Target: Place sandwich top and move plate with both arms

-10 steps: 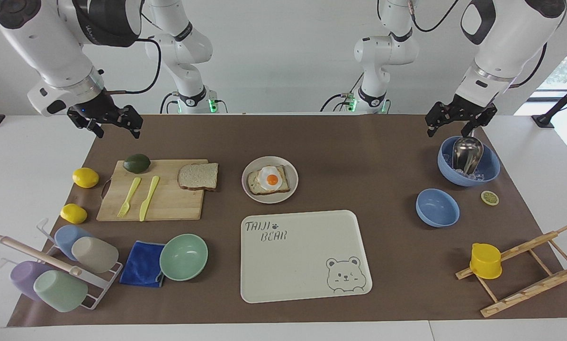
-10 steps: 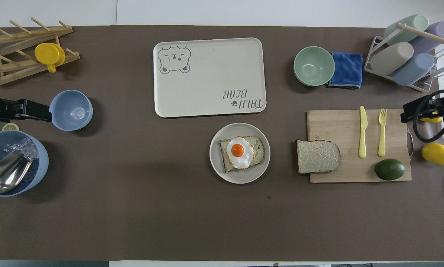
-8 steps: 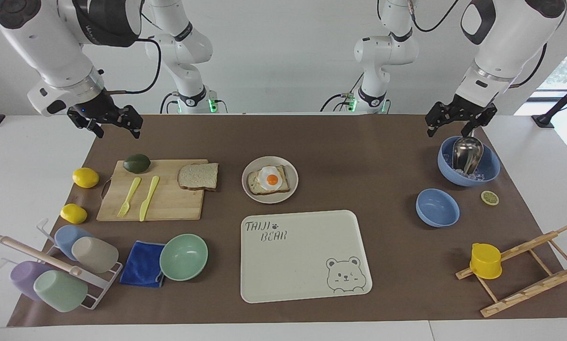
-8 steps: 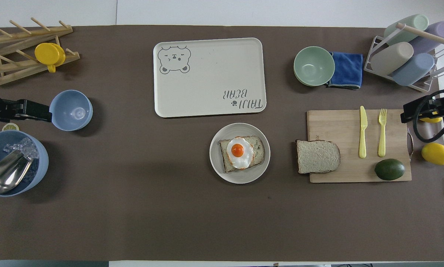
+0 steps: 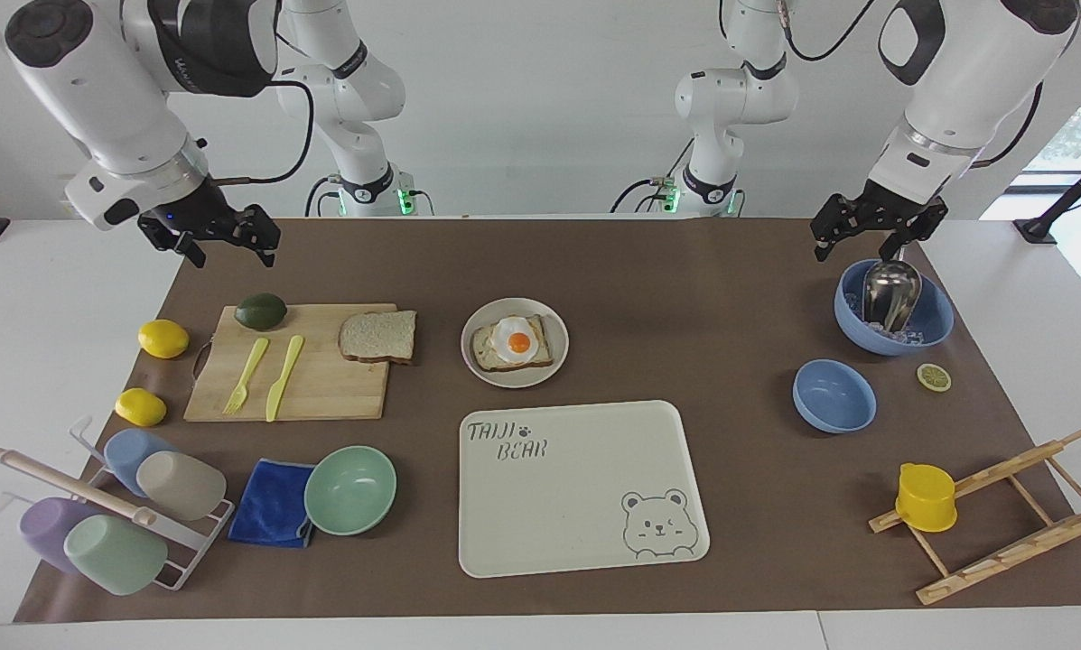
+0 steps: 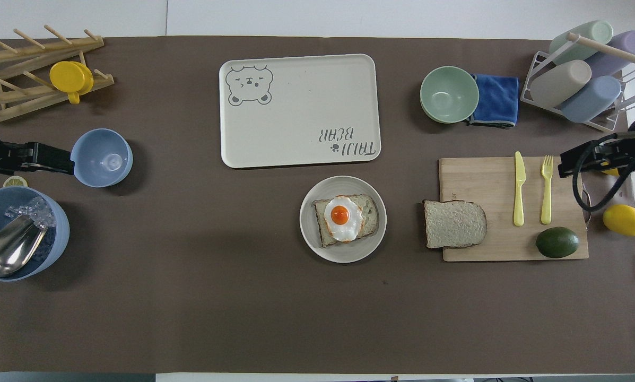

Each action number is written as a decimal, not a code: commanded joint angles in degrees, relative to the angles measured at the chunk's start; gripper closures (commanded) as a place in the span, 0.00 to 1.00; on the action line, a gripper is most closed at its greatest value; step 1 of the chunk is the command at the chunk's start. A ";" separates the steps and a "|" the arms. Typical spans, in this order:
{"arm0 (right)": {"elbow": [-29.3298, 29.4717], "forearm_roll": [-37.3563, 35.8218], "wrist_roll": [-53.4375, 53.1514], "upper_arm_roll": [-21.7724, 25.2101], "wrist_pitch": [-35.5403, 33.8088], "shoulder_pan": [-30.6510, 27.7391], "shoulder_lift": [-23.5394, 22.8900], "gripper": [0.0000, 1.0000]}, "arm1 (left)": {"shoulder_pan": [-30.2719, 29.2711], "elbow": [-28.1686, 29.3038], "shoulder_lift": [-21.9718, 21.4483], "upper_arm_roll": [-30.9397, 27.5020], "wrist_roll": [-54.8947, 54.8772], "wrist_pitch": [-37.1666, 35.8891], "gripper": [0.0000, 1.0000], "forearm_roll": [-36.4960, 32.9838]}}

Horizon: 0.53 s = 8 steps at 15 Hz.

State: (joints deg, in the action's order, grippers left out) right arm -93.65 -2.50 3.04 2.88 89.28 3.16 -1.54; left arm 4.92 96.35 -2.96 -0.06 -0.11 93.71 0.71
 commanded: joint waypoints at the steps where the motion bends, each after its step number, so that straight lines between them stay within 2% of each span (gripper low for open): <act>1: -4.97 -8.11 -5.73 -1.03 2.91 7.45 1.20 0.00 | -0.44 1.20 -1.08 0.24 -0.86 0.25 0.00 -1.06; 5: -5.23 -12.24 -24.00 -1.03 4.48 18.34 -7.31 0.00 | -0.44 1.20 -1.08 0.24 -0.86 0.25 0.00 -1.06; 8: -8.57 -13.58 -35.52 -1.12 9.06 21.35 -12.50 0.00 | -0.44 1.20 -1.08 0.24 -0.86 0.25 0.00 -0.97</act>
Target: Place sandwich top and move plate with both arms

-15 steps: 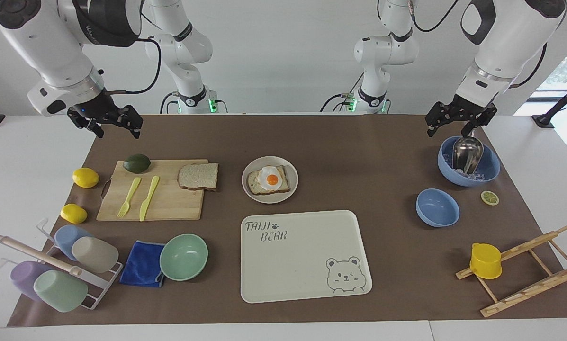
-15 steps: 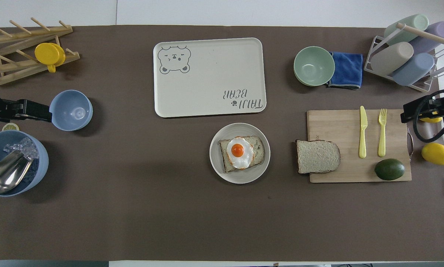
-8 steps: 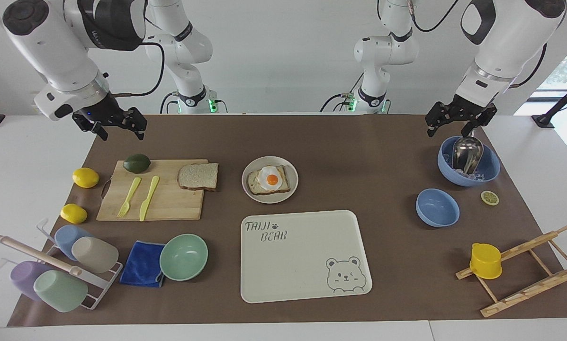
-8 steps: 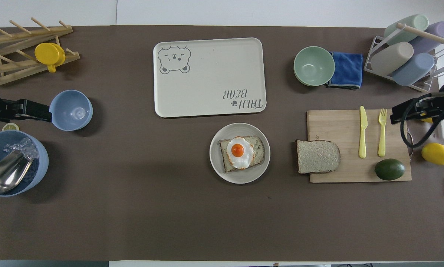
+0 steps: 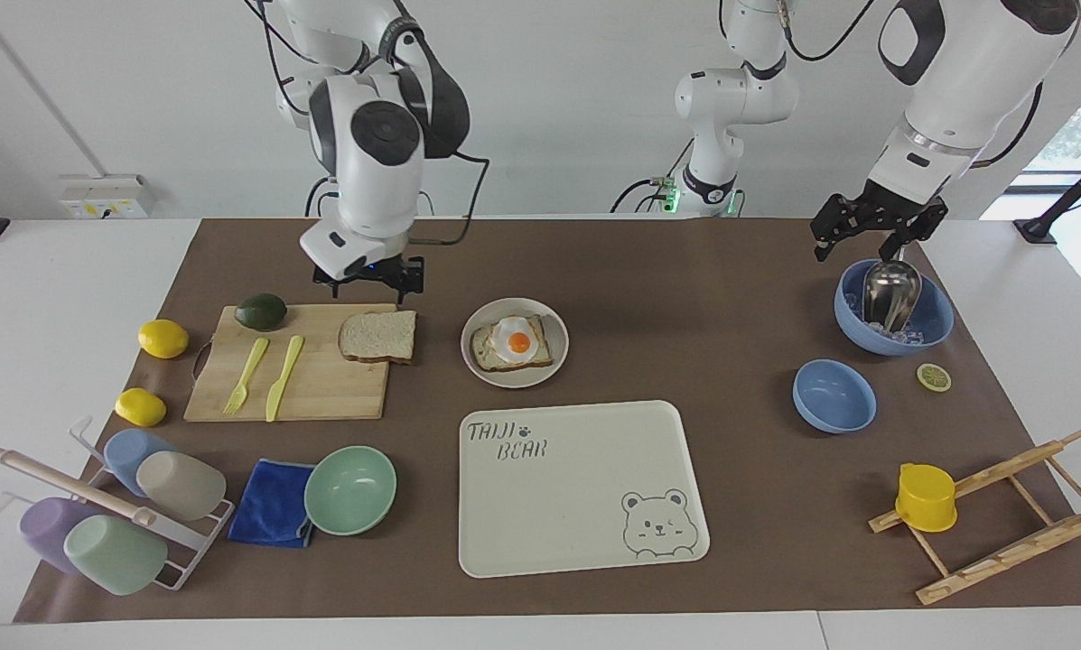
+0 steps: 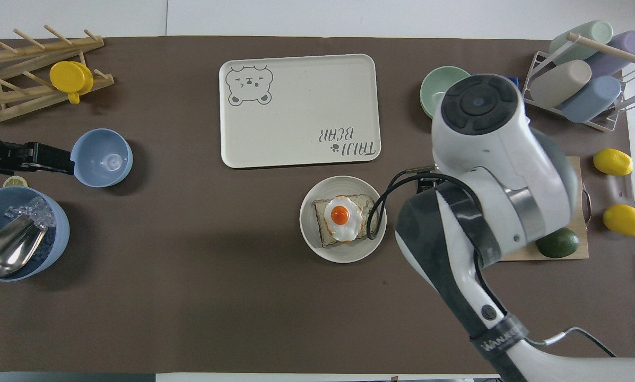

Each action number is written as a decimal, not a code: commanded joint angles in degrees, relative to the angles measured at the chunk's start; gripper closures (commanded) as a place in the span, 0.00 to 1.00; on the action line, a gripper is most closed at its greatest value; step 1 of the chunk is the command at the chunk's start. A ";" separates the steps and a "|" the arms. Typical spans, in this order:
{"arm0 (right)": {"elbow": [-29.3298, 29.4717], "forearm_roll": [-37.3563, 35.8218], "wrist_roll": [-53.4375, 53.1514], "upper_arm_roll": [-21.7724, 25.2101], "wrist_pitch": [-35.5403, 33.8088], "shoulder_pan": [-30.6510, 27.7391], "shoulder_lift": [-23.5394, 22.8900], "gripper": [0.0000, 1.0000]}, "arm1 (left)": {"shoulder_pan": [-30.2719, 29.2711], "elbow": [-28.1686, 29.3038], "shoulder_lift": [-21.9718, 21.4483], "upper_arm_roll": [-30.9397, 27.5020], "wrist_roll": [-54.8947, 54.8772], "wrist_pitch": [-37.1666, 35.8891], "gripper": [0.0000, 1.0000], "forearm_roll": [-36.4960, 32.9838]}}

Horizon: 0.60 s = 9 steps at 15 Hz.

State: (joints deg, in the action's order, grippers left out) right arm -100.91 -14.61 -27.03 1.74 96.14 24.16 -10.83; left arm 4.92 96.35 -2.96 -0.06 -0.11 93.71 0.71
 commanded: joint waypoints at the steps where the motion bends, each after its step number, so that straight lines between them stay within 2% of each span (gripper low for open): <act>1: -1.65 -1.39 -10.97 0.02 3.69 2.27 -5.41 0.00 | -0.44 1.20 -1.08 0.24 -0.86 0.25 0.00 -1.06; 4: -7.09 -1.38 -14.11 0.02 12.56 2.04 -6.31 0.00 | -0.44 1.20 -1.08 0.24 -0.86 0.25 0.00 -1.06; 9: -13.69 -0.59 -14.63 -0.07 16.45 -0.17 -4.64 0.00 | -0.44 1.20 -1.08 0.24 -0.86 0.25 0.00 -1.06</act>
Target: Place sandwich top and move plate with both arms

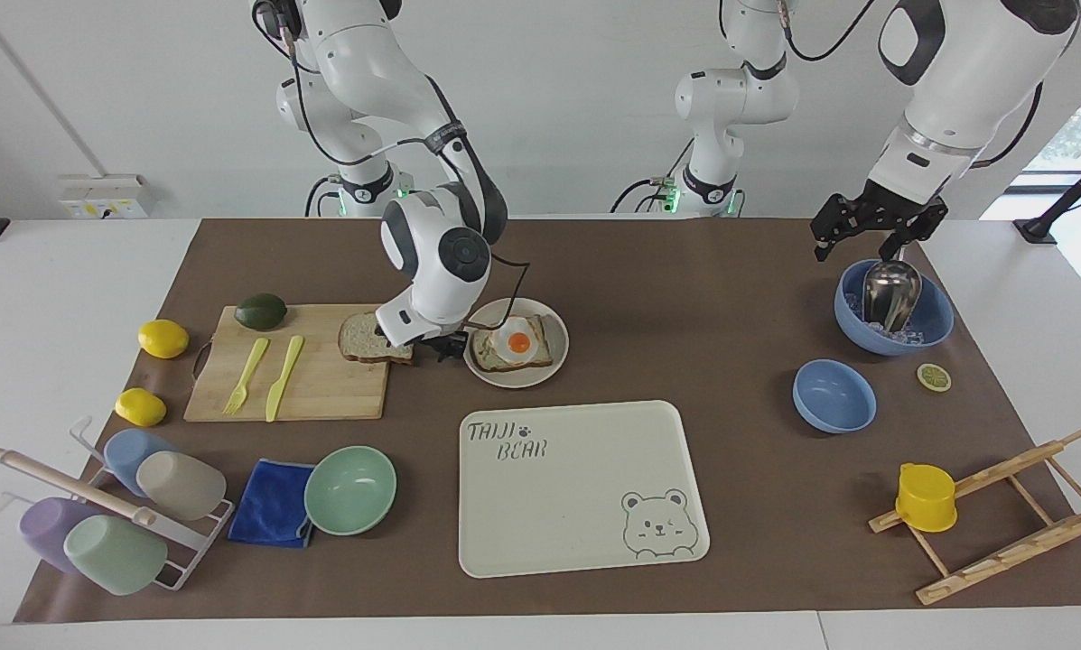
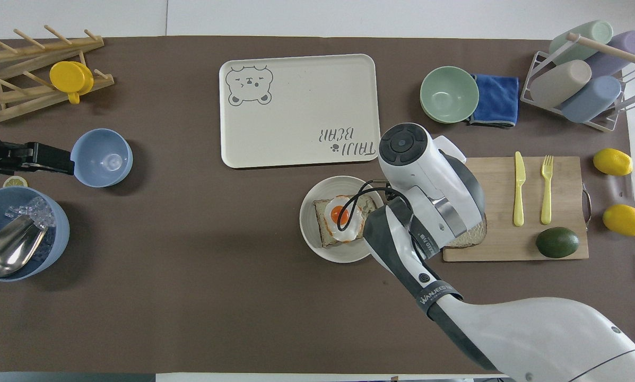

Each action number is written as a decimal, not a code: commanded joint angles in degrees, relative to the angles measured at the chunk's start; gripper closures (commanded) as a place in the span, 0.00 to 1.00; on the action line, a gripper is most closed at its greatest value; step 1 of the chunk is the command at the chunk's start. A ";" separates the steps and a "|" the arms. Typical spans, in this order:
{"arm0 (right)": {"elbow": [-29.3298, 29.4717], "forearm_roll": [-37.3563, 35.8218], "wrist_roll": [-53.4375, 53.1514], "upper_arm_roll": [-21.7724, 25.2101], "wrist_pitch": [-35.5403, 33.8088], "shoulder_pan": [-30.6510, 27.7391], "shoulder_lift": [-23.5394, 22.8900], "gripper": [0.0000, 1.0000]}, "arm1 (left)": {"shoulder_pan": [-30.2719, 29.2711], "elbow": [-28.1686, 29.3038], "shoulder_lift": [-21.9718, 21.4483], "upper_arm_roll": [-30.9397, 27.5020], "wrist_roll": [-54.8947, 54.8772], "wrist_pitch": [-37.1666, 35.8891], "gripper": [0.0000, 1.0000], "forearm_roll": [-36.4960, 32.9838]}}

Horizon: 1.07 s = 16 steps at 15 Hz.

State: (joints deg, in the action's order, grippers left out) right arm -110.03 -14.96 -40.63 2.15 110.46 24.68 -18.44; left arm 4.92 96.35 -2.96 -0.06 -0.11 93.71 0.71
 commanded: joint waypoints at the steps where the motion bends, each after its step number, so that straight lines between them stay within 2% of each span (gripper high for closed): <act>1: -5.62 -0.25 -1.03 -0.48 2.21 -0.60 3.49 0.00 | -0.44 1.20 -1.08 0.24 -0.86 0.25 0.00 -1.06; 7: -8.52 -1.38 -1.03 -0.48 2.21 1.15 4.55 0.00 | -0.44 1.20 -1.08 0.24 -0.86 0.25 0.00 -0.97; 10: -10.20 -8.22 -1.29 -0.48 1.77 3.95 4.55 0.00 | -0.44 1.20 -1.08 0.24 -0.86 0.25 0.00 -1.06; 16: -11.69 -14.74 -1.29 -0.48 1.60 4.50 4.99 0.00 | -0.44 1.20 -1.08 0.24 -0.86 0.25 0.00 -1.06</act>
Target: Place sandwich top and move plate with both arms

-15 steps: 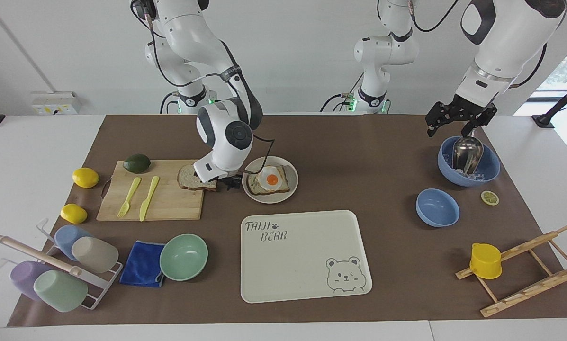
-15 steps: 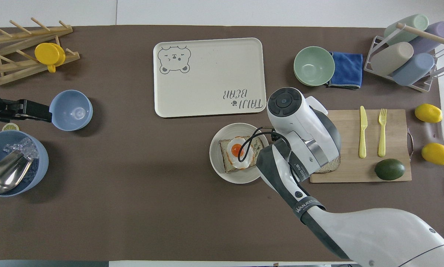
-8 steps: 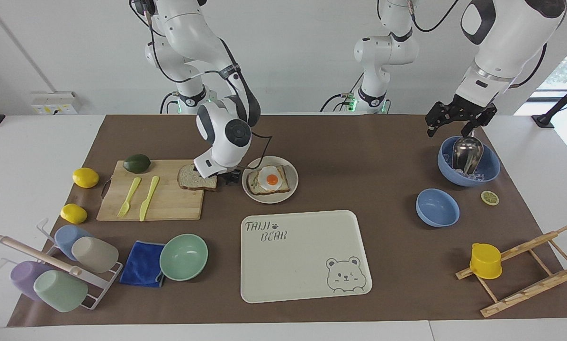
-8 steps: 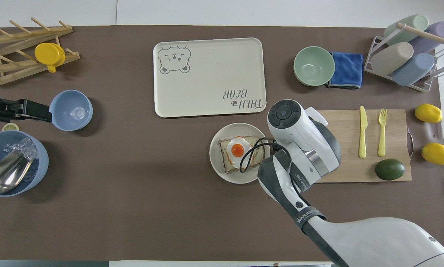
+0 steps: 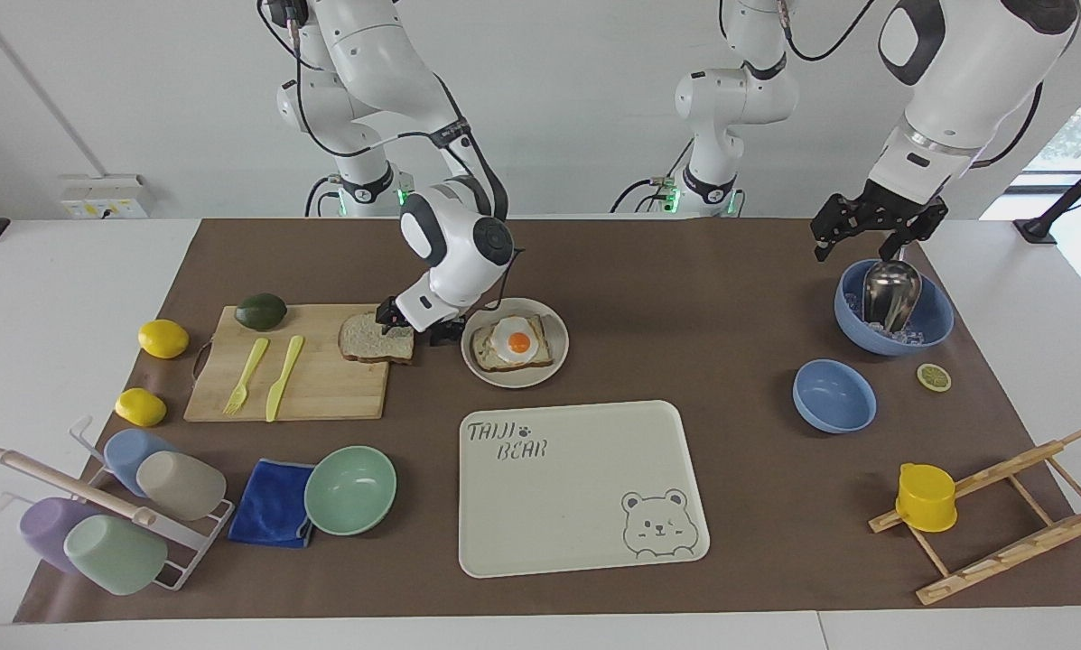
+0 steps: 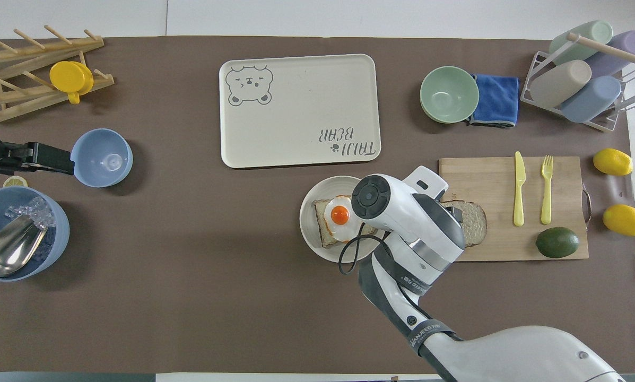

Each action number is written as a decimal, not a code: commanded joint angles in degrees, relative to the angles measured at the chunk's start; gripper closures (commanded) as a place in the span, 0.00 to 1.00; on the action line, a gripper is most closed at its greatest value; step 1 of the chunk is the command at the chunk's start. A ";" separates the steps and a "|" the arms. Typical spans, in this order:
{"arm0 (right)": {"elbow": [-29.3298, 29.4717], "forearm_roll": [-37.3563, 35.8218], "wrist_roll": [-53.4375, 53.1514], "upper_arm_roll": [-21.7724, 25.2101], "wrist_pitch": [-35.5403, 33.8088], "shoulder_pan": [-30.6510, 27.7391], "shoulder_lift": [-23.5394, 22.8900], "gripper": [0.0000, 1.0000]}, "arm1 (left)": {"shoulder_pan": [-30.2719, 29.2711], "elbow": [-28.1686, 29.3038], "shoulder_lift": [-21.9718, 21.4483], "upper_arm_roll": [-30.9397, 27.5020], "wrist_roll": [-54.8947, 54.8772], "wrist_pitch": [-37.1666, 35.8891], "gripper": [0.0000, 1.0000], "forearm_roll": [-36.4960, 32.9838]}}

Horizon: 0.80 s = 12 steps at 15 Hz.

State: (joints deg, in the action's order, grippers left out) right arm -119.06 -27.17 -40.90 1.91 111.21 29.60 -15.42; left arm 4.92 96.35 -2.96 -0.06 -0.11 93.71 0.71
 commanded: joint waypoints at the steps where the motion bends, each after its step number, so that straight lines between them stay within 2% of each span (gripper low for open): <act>1: -2.93 -3.76 -1.02 -0.24 0.94 -0.33 2.06 0.00 | -0.44 1.20 -1.08 0.24 -0.86 0.25 0.00 -0.97; 5: -4.34 -4.39 -1.02 -0.24 1.47 -0.51 2.32 0.00 | -0.44 1.20 -1.08 0.24 -0.86 0.25 0.00 -1.06; 7: -4.43 -4.39 -0.94 -0.24 1.29 -0.51 2.41 0.34 | -0.44 1.20 -1.08 0.24 -0.86 0.25 0.00 -1.06; 11: -4.43 -4.47 -0.50 -0.24 0.77 -0.42 2.50 0.74 | -0.44 1.20 -1.08 0.24 -0.86 0.25 0.00 -1.06; 12: -4.43 -4.47 -0.15 -0.33 0.68 -0.42 2.50 0.89 | -0.44 1.20 -1.08 0.24 -0.86 0.25 0.00 -1.06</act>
State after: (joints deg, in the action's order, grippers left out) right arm -121.55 -30.54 -40.90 1.94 111.08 29.60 -14.26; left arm 4.92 96.35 -2.96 -0.06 -0.11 93.71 0.71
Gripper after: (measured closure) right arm 0.608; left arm 0.000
